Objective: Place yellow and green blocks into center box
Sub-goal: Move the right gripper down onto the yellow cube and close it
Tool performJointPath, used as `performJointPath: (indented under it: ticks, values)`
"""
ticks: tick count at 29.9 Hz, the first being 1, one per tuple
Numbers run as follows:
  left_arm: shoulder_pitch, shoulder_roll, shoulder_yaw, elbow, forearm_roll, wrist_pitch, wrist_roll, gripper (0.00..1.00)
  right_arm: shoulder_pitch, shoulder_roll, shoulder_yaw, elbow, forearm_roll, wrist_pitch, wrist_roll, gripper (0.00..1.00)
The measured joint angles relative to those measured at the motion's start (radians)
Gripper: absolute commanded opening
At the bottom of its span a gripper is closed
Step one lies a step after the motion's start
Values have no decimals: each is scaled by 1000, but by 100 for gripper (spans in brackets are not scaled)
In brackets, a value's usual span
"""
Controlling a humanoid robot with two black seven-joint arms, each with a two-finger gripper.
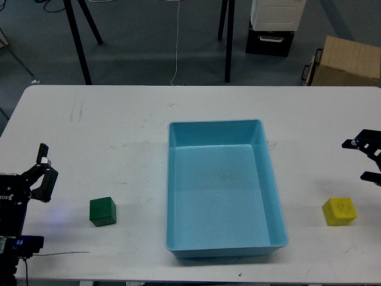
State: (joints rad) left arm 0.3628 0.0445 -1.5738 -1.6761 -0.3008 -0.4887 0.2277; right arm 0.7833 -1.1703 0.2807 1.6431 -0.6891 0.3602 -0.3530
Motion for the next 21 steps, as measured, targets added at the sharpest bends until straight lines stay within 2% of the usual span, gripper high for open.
performJointPath:
  ticks: [3, 7, 18, 21]
  values:
    - [-1, 0, 1, 2, 0, 0, 0, 100, 92, 8, -147, 0, -105, 58, -27, 100]
    - [-1, 0, 1, 5, 0, 0, -1, 100, 129, 21, -245, 0, -234, 100, -35, 100]
    - [1, 0, 2, 22, 0, 0, -1, 100, 130, 164, -269, -44, -267, 99, -37, 100]
    - [1, 0, 2, 26, 0, 0, -1, 100, 129, 197, -269, -75, -267, 98, -37, 96]
